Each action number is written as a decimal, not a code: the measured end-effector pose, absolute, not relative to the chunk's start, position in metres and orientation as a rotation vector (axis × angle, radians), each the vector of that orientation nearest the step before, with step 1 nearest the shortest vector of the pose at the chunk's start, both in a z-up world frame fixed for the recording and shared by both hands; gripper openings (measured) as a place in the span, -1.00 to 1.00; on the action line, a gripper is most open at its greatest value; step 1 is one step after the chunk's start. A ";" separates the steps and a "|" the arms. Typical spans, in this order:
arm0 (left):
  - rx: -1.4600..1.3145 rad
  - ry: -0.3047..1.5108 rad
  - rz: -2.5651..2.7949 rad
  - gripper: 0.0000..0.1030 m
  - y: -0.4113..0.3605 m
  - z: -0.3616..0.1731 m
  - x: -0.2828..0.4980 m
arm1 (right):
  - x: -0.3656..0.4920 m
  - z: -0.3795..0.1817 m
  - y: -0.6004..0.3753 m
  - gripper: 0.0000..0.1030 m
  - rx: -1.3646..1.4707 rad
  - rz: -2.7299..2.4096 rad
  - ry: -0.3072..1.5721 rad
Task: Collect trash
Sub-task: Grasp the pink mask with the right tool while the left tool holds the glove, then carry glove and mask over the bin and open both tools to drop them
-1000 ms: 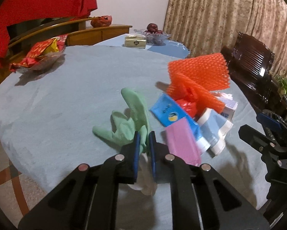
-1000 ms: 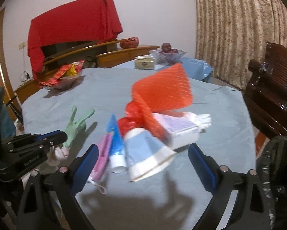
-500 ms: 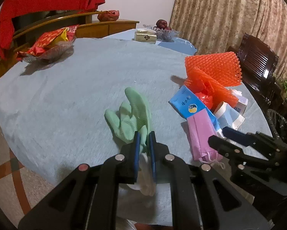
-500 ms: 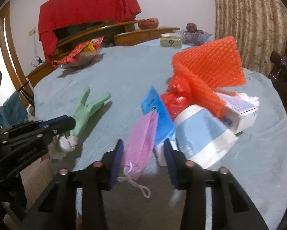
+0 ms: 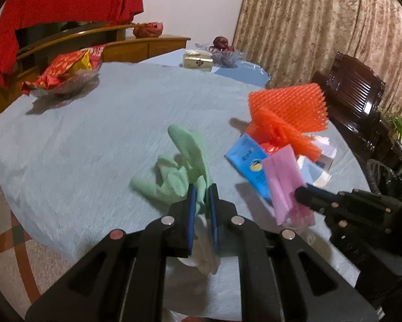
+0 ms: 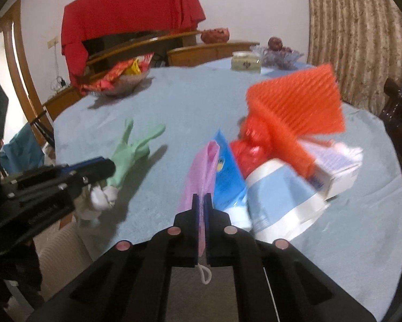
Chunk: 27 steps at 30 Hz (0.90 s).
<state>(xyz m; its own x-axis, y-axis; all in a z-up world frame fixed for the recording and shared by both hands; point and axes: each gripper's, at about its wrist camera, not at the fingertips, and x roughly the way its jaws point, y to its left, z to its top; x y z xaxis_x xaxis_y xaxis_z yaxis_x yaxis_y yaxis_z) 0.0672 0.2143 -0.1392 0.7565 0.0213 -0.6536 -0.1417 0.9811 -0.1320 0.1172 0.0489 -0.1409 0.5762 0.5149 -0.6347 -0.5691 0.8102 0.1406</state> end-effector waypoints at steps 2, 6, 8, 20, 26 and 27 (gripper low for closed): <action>-0.174 0.692 0.077 -0.82 0.209 -0.131 0.068 | 0.116 -0.127 0.039 -0.93 -0.064 0.627 0.687; -0.171 0.657 0.034 -0.82 0.193 -0.112 0.070 | 0.115 -0.101 0.020 -0.93 -0.057 0.602 0.624; -0.168 0.640 0.012 -0.82 0.184 -0.105 0.070 | 0.113 -0.089 0.008 -0.93 -0.059 0.583 0.594; -0.092 0.554 -0.233 -0.82 0.074 -0.061 0.085 | 0.098 -0.047 -0.110 -0.93 -0.015 0.373 0.503; -0.059 0.539 -0.370 -0.82 0.005 -0.055 0.098 | 0.089 -0.043 -0.183 -0.93 0.031 0.212 0.499; -0.055 0.538 -0.383 -0.82 -0.002 -0.055 0.099 | 0.087 -0.044 -0.194 -0.93 0.037 0.188 0.499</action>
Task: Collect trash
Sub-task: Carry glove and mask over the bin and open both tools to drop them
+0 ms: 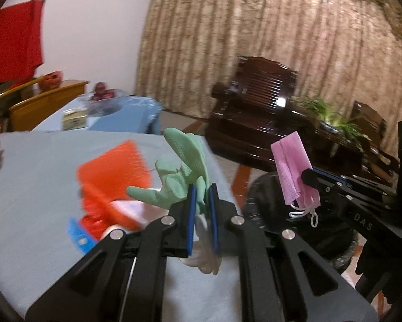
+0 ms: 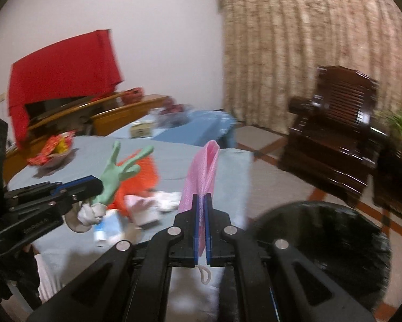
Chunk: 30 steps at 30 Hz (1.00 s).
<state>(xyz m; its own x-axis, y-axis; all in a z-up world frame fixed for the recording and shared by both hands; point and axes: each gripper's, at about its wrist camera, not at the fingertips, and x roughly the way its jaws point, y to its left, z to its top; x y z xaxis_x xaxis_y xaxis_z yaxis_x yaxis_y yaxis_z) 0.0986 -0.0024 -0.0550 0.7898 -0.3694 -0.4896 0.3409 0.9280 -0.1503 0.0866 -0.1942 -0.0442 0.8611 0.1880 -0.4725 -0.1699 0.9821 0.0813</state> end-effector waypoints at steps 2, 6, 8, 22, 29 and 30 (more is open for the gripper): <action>-0.044 0.541 -0.428 -0.82 -0.025 -0.057 0.104 | 0.083 -0.045 -0.218 -0.93 0.048 0.130 0.500; -0.018 0.548 -0.516 -0.82 -0.072 -0.062 0.111 | 0.076 -0.052 -0.259 -0.93 0.062 0.037 0.514; -0.008 0.553 -0.551 -0.82 -0.088 -0.067 0.111 | 0.073 -0.057 -0.277 -0.93 0.067 -0.005 0.527; 0.046 0.610 -0.729 -0.82 -0.201 -0.104 0.132 | 0.063 -0.095 -0.349 -0.93 0.106 -0.166 0.610; 0.047 0.634 -0.775 -0.29 -0.218 -0.116 0.135 | 0.056 -0.107 -0.362 -0.75 0.103 -0.192 0.634; 0.040 0.634 -0.773 -0.16 -0.216 -0.116 0.135 | 0.055 -0.107 -0.363 -0.63 0.102 -0.196 0.634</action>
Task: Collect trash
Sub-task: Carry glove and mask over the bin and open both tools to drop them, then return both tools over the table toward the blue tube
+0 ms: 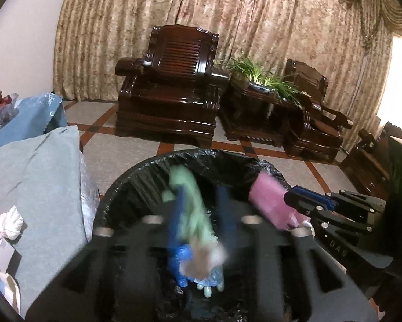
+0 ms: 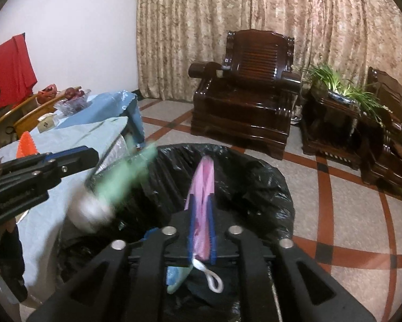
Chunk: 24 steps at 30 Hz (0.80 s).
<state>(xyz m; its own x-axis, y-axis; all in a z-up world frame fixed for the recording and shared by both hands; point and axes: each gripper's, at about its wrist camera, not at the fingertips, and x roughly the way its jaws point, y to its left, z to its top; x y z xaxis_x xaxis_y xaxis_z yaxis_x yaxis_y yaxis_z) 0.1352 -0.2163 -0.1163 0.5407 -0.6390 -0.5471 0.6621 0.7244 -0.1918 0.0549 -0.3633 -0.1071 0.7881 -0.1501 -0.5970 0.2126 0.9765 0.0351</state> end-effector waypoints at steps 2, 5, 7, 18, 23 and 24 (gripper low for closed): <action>0.034 0.633 -0.768 -0.10 -0.210 -0.117 0.134 | 0.053 -0.107 -0.365 -0.42 0.110 -0.203 0.631; 0.035 0.631 -0.739 0.07 -0.196 -0.115 0.133 | 0.049 -0.103 -0.363 0.05 0.112 -0.211 0.614; 0.033 0.621 -0.697 0.36 -0.180 -0.110 0.131 | 0.048 -0.100 -0.359 0.63 0.107 -0.219 0.599; 0.032 0.585 -0.390 0.78 -0.062 -0.088 0.114 | 0.063 -0.077 -0.292 0.88 0.109 -0.064 0.532; 0.037 0.586 -0.239 0.78 -0.002 -0.087 0.106 | 0.079 -0.081 -0.246 0.88 0.095 0.036 0.539; 0.037 0.588 -0.207 0.78 0.012 -0.087 0.105 | 0.082 -0.083 -0.237 0.88 0.092 0.054 0.543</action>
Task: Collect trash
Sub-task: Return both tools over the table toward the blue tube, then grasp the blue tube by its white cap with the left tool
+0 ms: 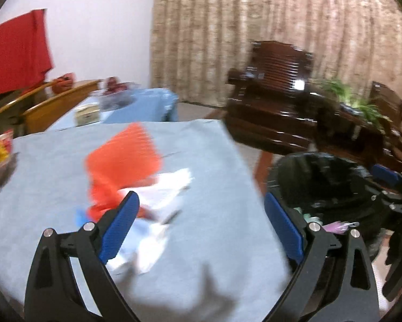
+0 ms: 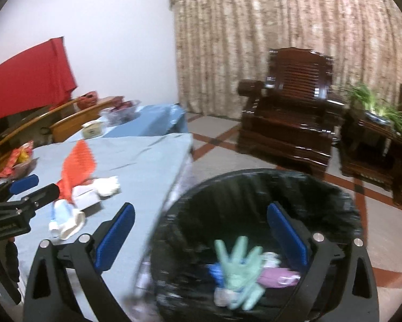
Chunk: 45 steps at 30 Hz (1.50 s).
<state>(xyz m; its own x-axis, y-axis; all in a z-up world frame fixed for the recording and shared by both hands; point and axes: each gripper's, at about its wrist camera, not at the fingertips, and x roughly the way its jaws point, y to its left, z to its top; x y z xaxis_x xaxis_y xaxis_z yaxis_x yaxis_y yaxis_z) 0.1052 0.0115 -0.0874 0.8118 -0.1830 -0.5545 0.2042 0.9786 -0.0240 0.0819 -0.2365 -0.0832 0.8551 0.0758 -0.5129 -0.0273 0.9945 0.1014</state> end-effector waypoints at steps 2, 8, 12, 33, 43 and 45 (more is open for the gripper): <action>0.032 0.595 -0.163 0.78 0.031 -0.089 0.103 | 0.088 -0.087 -0.221 0.88 0.089 0.084 0.551; 0.042 0.616 -0.058 0.78 0.076 -0.101 0.096 | 0.105 -0.099 -0.174 0.88 0.071 0.164 0.566; 0.034 0.647 -0.018 0.77 0.092 -0.116 0.097 | 0.115 -0.111 -0.147 0.88 0.042 0.198 0.575; -0.048 0.821 0.042 0.41 0.116 -0.189 0.126 | 0.140 -0.144 -0.108 0.88 -0.009 0.237 0.633; -0.067 0.842 0.095 0.41 0.153 -0.180 0.110 | 0.143 -0.149 -0.087 0.88 -0.031 0.281 0.650; -0.067 0.838 0.093 0.42 0.156 -0.178 0.109 | 0.144 -0.151 -0.085 0.88 -0.032 0.282 0.654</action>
<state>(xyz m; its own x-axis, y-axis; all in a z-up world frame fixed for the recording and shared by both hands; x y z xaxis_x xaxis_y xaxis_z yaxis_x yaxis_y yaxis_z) 0.1087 0.1555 -0.1776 0.6653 0.0561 -0.7445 -0.1086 0.9938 -0.0222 0.1435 -0.0846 -0.1509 0.7567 0.2491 -0.6045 -0.2689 0.9613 0.0595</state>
